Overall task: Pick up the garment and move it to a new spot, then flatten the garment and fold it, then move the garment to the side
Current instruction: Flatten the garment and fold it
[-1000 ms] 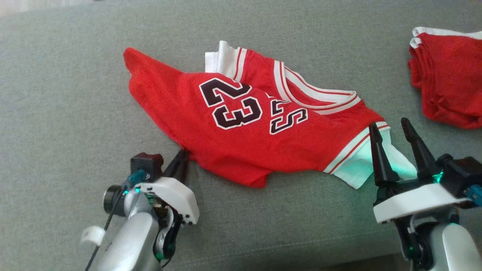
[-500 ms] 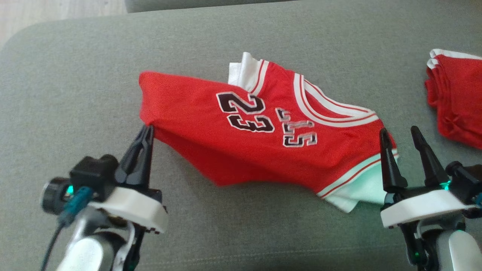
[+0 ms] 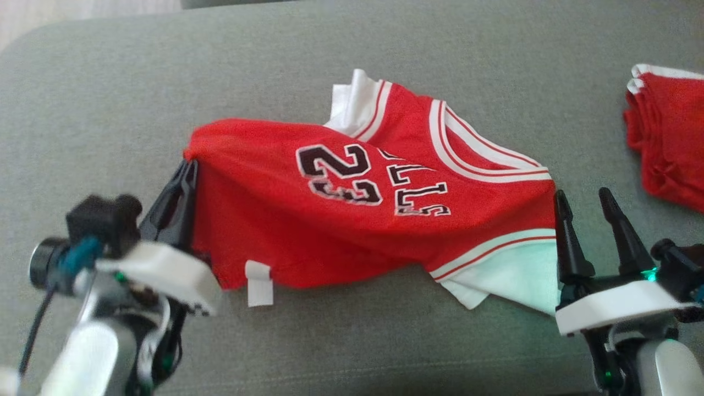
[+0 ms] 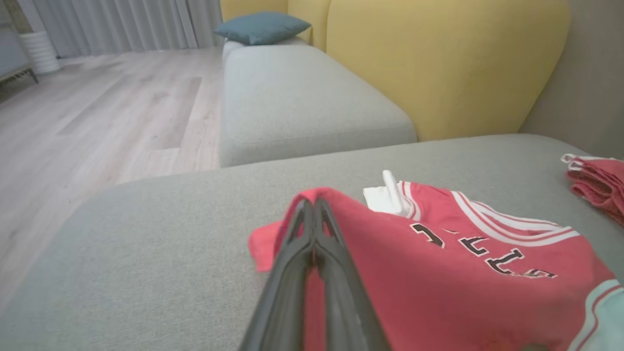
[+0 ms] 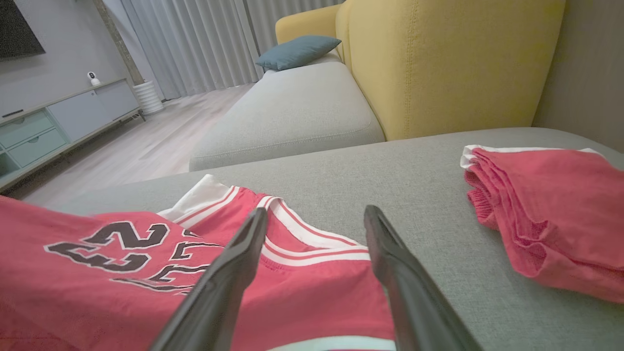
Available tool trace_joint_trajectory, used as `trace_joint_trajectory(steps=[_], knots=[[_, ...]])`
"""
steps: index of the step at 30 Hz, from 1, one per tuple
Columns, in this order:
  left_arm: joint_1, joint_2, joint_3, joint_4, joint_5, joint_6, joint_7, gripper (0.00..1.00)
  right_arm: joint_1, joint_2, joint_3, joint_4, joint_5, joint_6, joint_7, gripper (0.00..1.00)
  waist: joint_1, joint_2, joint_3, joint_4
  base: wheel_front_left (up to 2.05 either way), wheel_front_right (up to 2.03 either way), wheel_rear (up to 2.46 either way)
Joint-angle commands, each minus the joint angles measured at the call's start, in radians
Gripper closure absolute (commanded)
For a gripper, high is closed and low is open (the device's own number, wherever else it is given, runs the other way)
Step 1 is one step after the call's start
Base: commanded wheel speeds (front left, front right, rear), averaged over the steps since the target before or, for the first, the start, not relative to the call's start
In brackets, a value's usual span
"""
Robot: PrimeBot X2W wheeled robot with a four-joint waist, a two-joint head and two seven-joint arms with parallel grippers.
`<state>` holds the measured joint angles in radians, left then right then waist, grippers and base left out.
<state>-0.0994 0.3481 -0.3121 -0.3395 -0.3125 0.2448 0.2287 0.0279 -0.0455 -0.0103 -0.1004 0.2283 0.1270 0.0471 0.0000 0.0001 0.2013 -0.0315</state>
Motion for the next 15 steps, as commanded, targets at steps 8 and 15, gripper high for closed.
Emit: trace_joint_trajectory(steps=[8, 15], knots=[[-0.254, -0.027, 0.093, 0.434, -0.1, -0.073, -0.072, 1.0, -0.071, -0.005, 0.017, -0.031, -0.004, 0.004, -0.008, 0.0, 0.0, -0.0001, 0.07, -0.069, 0.0, 0.0, 0.0], [-0.318, -0.065, 0.111, 0.677, -0.133, -0.116, -0.208, 0.0, -0.082, -0.005, 0.012, -0.029, -0.02, 0.004, -0.021, 0.0, 0.0, -0.0001, 0.083, -0.092, 0.0, 0.0, 0.0]])
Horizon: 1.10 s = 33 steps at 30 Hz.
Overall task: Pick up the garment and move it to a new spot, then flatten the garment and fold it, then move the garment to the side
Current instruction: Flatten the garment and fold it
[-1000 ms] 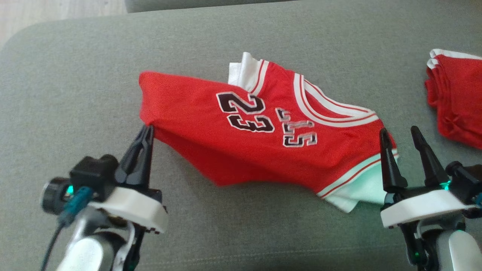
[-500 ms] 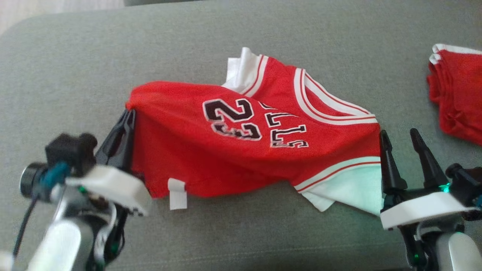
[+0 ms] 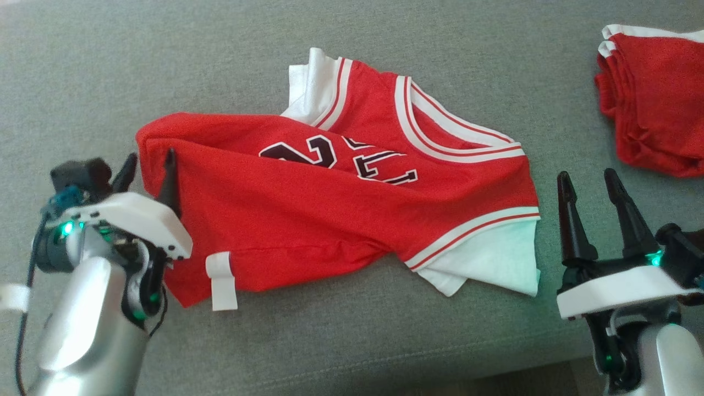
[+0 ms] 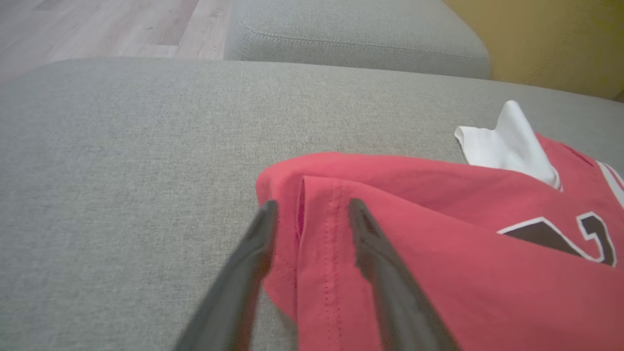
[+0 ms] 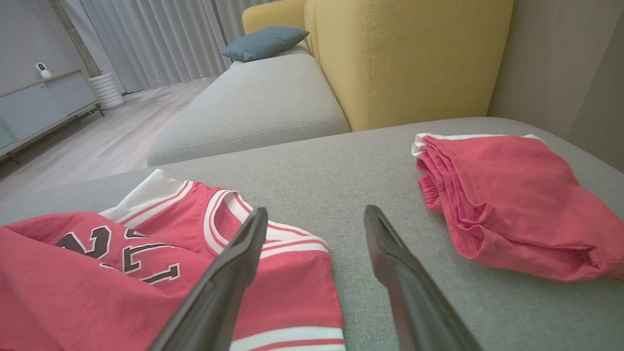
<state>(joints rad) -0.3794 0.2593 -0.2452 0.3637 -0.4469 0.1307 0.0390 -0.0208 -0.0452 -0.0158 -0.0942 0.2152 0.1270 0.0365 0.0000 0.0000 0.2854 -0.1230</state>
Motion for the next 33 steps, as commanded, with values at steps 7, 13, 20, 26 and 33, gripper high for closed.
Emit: trace_joint_trajectory(steps=[7, 13, 20, 26, 33], knots=[[0.058, 0.009, 0.043, -0.071, 0.071, 0.056, -0.233, 0.0, -0.026, -0.017, 0.028, -0.052, -0.051, 0.004, -0.017, 0.0, 0.0, 0.0, -0.039, 0.017, 0.0, 0.0, 0.0], [0.184, -0.006, 0.023, -0.236, 0.131, 0.11, -0.286, 0.0, 0.003, -0.031, 0.048, -0.075, -0.069, 0.004, 0.002, 0.0, 0.0, 0.0, -0.089, 0.051, 0.0, 0.0, 0.0], [0.303, -0.02, -0.007, -0.37, 0.161, 0.141, -0.292, 0.0, 0.045, -0.029, 0.072, -0.09, -0.069, 0.004, 0.018, 0.0, 0.0, 0.0, -0.13, 0.066, 0.0, 0.0, 0.0], [0.373, -0.016, -0.031, -0.438, 0.176, 0.161, -0.274, 0.0, 0.077, -0.025, 0.083, -0.097, -0.061, 0.004, 0.026, 0.0, 0.0, 0.0, -0.154, 0.071, 0.0, 0.0, 0.0], [0.388, -0.005, -0.035, -0.442, 0.17, 0.16, -0.264, 0.0, 0.081, -0.022, 0.084, -0.101, -0.057, 0.004, 0.029, 0.0, 0.0, 0.0, -0.16, 0.073, 0.0, 0.0, 0.0]])
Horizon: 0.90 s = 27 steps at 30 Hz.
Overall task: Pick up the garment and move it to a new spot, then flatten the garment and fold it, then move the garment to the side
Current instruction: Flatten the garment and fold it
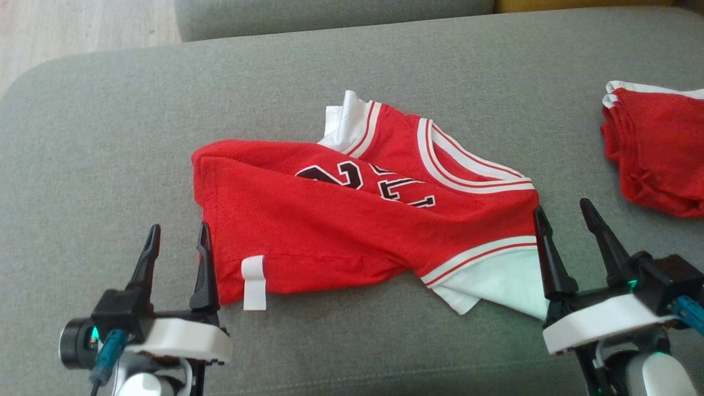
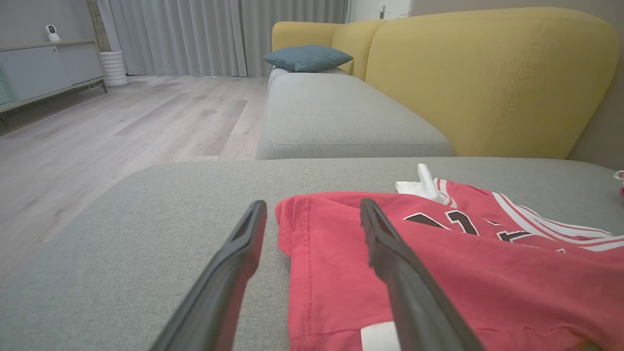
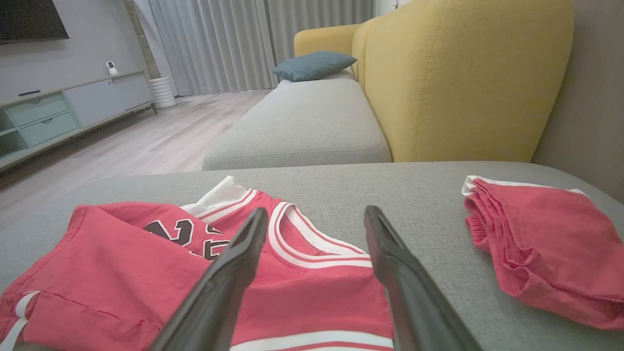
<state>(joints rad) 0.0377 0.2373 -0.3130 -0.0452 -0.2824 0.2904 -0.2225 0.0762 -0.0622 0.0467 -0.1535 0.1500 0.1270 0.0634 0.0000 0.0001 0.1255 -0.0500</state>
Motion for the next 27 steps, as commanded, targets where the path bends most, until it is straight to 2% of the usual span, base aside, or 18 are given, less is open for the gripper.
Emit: trace_joint_trajectory(steps=[1, 6, 9, 17, 21, 27], knots=[[-0.03, 0.018, 0.033, -0.032, 0.005, 0.0, -0.001, 0.0, -0.017, -0.004, 0.021, -0.042, 0.008, 0.004, 0.003, 0.0, 0.0, -0.0001, 0.0, 0.0, 0.0, 0.0, 0.0], [-0.036, 0.022, 0.027, -0.025, 0.004, -0.001, 0.01, 0.0, -0.022, -0.003, 0.021, -0.041, 0.009, 0.004, 0.002, 0.0, 0.0, -0.0001, 0.005, -0.003, 0.0, 0.0, 0.0], [-0.055, 0.025, 0.015, -0.003, -0.004, -0.017, 0.038, 0.0, -0.026, -0.002, 0.017, -0.043, 0.011, 0.004, 0.001, 0.0, 0.0, -0.0001, 0.017, 0.0, 0.0, 0.0, 0.0], [-0.157, 0.031, 0.008, 0.234, -0.103, -0.108, 0.178, 0.0, -0.054, 0.0, 0.031, -0.031, 0.02, 0.004, -0.003, 0.0, 0.0, -0.0001, 0.066, -0.014, 0.0, 0.0, 0.0], [-0.185, 0.031, 0.014, 0.333, -0.137, -0.123, 0.23, 0.0, -0.059, 0.001, 0.025, -0.023, 0.024, 0.004, -0.005, 0.0, 0.0, -0.0001, 0.081, -0.025, 0.0, 0.0, 0.0], [-0.212, 0.029, 0.008, 0.401, -0.153, -0.139, 0.259, 0.0, -0.064, 0.003, 0.022, -0.014, 0.03, 0.004, -0.008, 0.0, 0.0, -0.0001, 0.094, -0.029, 0.0, 0.0, 0.0]])
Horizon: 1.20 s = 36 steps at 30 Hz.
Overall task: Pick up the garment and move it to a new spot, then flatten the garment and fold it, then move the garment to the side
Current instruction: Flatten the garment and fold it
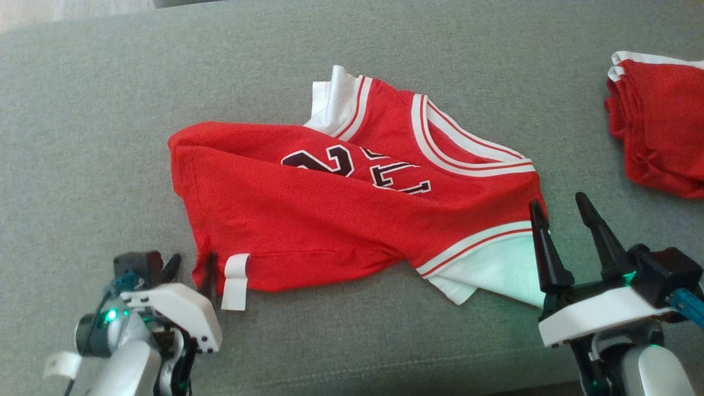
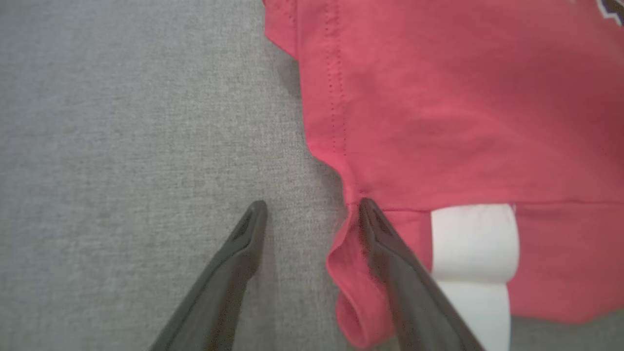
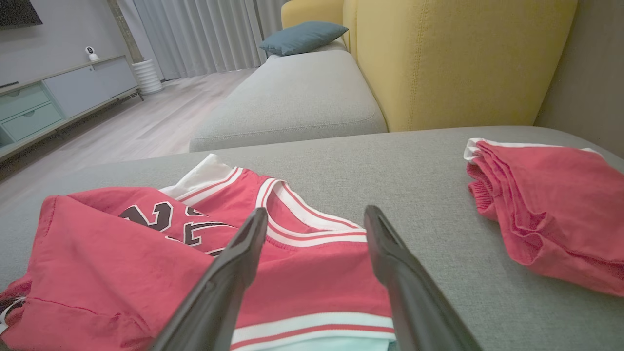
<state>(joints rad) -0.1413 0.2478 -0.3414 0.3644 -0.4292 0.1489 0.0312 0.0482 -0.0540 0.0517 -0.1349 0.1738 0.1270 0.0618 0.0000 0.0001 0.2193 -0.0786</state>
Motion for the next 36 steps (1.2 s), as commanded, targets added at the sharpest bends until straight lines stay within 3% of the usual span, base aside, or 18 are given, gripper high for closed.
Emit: trace_joint_trajectory(steps=[1, 2, 3, 4, 10, 17, 30, 31, 32, 33, 36], knots=[[-0.037, 0.018, 0.03, 0.004, -0.009, -0.003, 0.02, 0.19, -0.036, -0.005, 0.016, -0.032, 0.006, 0.004, -0.006, 0.0, 0.0, -0.0001, 0.001, 0.0, 0.0, 0.0, 0.0], [-0.041, 0.019, 0.025, 0.015, -0.012, -0.009, 0.03, 0.33, -0.037, -0.005, 0.014, -0.031, 0.007, 0.004, -0.006, 0.0, 0.0, -0.0001, 0.003, 0.0, 0.0, 0.0, 0.0], [-0.045, 0.021, 0.021, 0.025, -0.013, -0.015, 0.035, 0.64, -0.038, -0.004, 0.013, -0.03, 0.007, 0.004, -0.006, 0.0, 0.0, -0.0001, 0.004, -0.001, 0.0, 0.0, 0.0], [-0.049, 0.023, 0.016, 0.036, -0.012, -0.021, 0.04, 1.0, -0.038, -0.004, 0.01, -0.028, 0.008, 0.004, -0.004, 0.0, 0.0, -0.0001, 0.005, -0.001, 0.0, 0.0, 0.0], [-0.06, 0.023, 0.013, 0.057, -0.008, -0.025, 0.001, 1.0, -0.004, -0.003, -0.02, -0.012, 0.015, 0.004, 0.037, 0.0, 0.0, -0.0001, 0.004, -0.002, 0.0, 0.0, 0.0], [-0.039, 0.017, 0.019, 0.036, -0.014, -0.011, -0.046, 1.0, 0.128, -0.005, -0.013, 0.069, 0.044, 0.004, 0.223, 0.0, 0.0, -0.0001, 0.009, -0.001, 0.0, 0.0, 0.0], [-0.038, 0.012, 0.01, -0.031, -0.011, 0.007, -0.073, 1.0, 0.055, -0.002, -0.003, 0.192, 0.034, 0.004, 0.235, 0.0, 0.0, -0.0001, 0.035, 0.018, 0.0, 0.0, 0.0], [-0.037, 0.012, 0.01, -0.033, -0.011, 0.008, -0.076, 1.0, 0.05, -0.003, 0.003, 0.203, 0.037, 0.004, 0.241, 0.07, 0.0, -0.0001, 0.034, 0.019, 0.0, 0.0, 0.0], [-0.037, 0.012, 0.01, -0.037, -0.011, 0.009, -0.08, 1.0, 0.046, -0.004, 0.008, 0.212, 0.043, 0.004, 0.248, 0.71, 0.0, -0.0001, 0.034, 0.02, 0.0, 0.0, 0.0], [-0.036, 0.011, 0.011, -0.042, -0.012, 0.009, -0.087, 1.0, 0.043, -0.005, 0.009, 0.218, 0.051, 0.004, 0.248, 1.0, 0.0, -0.0001, 0.034, 0.02, 0.0, 0.0, 0.0], [-0.034, 0.012, 0.018, -0.066, -0.015, 0.007, -0.119, 1.0, 0.034, -0.014, 0.011, 0.194, 0.078, 0.004, 0.216, 1.0, 0.0, -0.0001, 0.029, 0.021, 0.0, 0.0, 0.0]])
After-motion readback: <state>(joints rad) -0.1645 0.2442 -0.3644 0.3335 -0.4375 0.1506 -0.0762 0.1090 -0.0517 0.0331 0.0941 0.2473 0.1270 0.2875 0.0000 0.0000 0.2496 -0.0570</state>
